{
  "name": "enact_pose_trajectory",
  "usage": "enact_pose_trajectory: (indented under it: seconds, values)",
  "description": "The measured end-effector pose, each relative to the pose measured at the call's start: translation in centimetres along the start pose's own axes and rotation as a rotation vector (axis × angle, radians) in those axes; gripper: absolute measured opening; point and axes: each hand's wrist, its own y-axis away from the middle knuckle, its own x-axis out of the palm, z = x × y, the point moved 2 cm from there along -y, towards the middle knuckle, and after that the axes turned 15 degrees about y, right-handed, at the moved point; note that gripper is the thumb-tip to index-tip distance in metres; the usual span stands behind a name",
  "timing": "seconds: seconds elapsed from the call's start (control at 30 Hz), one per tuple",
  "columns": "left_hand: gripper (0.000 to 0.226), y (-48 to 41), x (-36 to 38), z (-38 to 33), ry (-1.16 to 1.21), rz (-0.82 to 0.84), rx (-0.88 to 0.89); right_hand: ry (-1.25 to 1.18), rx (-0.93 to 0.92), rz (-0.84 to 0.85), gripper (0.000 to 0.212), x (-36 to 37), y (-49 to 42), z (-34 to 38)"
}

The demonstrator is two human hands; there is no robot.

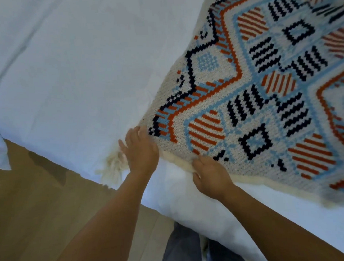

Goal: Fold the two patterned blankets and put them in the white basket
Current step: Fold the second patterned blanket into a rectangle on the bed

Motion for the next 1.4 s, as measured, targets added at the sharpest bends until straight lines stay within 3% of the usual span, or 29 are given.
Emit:
enact_pose_trajectory:
  seconds: [0.1,0.17,0.3,0.47,0.57,0.7,0.8,0.9,1.03,1.13,1.2,1.33,1.4]
  values:
    - [0.041,2.0,2.5,-5.1,0.043,0.185,0.373,-0.039,0.074,-0.052,0.037,-0.6,2.2,-1.8]
    - [0.041,4.0,4.6,-7.9,0.057,0.296,0.502,-0.089,0.129,-0.081,0.036,-1.1,4.0,-3.6]
    - [0.041,8.2,9.1,-13.0,0.076,0.465,0.613,-0.155,0.308,-0.173,0.03,-1.7,8.9,-9.2]
    - [0.055,13.9,15.1,-18.5,-0.058,0.628,0.677,-0.165,0.745,-0.308,0.036,-1.2,16.5,-18.5]
    - [0.063,17.0,18.6,-21.6,-0.167,0.616,0.691,-0.258,0.979,-0.347,0.048,0.4,21.4,-23.5]
    - [0.066,20.3,22.8,-25.3,-0.262,0.563,0.734,-0.449,1.036,-0.252,0.069,3.2,24.7,-27.9]
    - [0.058,21.9,24.5,-27.7,-0.319,0.392,0.763,-0.616,1.11,-0.237,0.077,4.4,24.5,-30.6]
    - [0.049,22.3,26.1,-28.6,-0.326,0.405,0.7,-0.595,1.128,-0.235,0.052,4.1,23.5,-32.4]
    - [0.049,22.3,26.3,-28.6,-0.338,0.401,0.653,-0.604,0.947,-0.35,0.035,2.2,21.8,-33.0]
    - [0.075,22.7,26.4,-28.0,-0.359,0.548,0.58,-0.89,0.83,-0.387,0.022,0.8,21.0,-32.4]
    - [0.074,22.5,25.9,-27.4,-0.459,0.514,0.581,-1.11,0.84,-0.395,0.012,0.5,21.2,-31.9]
    - [0.047,21.7,23.3,-27.4,-0.581,0.265,0.649,-1.137,0.999,-0.592,0.019,0.8,23.5,-31.8]
    - [0.035,21.5,22.6,-27.6,-0.463,0.298,0.651,-1.109,1.046,-0.686,0.029,0.7,24.9,-31.9]
